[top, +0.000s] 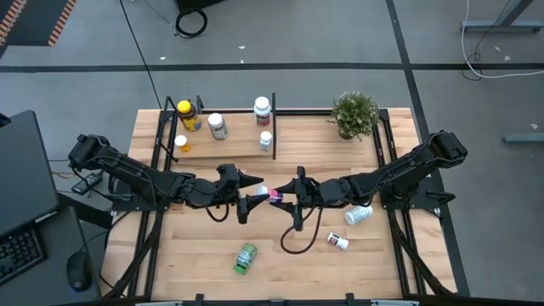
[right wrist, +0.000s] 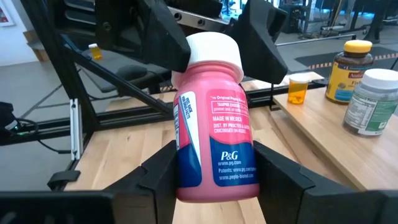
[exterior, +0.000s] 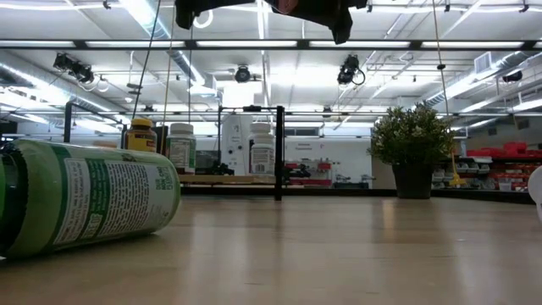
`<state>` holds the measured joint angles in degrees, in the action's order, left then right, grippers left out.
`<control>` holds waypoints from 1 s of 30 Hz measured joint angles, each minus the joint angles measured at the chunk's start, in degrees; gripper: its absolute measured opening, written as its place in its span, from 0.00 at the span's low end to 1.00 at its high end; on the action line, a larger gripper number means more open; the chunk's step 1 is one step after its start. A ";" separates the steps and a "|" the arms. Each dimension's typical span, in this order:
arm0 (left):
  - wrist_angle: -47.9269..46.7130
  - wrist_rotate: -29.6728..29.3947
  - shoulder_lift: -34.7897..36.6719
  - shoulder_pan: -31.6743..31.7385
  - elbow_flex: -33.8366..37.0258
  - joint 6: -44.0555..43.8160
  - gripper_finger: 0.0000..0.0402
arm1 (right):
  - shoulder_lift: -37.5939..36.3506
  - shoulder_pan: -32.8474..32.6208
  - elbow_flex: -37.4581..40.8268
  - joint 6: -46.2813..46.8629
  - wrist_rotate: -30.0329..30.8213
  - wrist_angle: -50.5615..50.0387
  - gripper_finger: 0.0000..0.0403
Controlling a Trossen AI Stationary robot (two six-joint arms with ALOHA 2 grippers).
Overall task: Pick and place medicine bottles onto shelf by color
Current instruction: Put the pink medicine bottle on the shelf
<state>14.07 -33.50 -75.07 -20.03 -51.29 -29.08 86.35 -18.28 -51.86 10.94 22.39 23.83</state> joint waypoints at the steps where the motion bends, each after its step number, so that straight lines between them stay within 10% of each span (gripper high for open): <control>1: -0.10 -0.02 0.00 0.00 0.00 -0.12 0.73 | 0.00 0.00 0.00 0.00 0.00 0.02 0.45; 16: -0.70 0.37 0.02 -0.09 0.00 -0.37 0.45 | 0.00 0.04 0.00 -0.09 0.64 -0.26 0.45; 30: -4.60 -0.19 0.55 0.03 0.13 3.43 0.43 | -0.17 -0.06 -0.01 0.47 4.11 -5.56 0.57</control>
<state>9.48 -33.69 -74.52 -20.00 -51.16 -25.65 86.18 -18.34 -51.87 11.41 26.50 18.27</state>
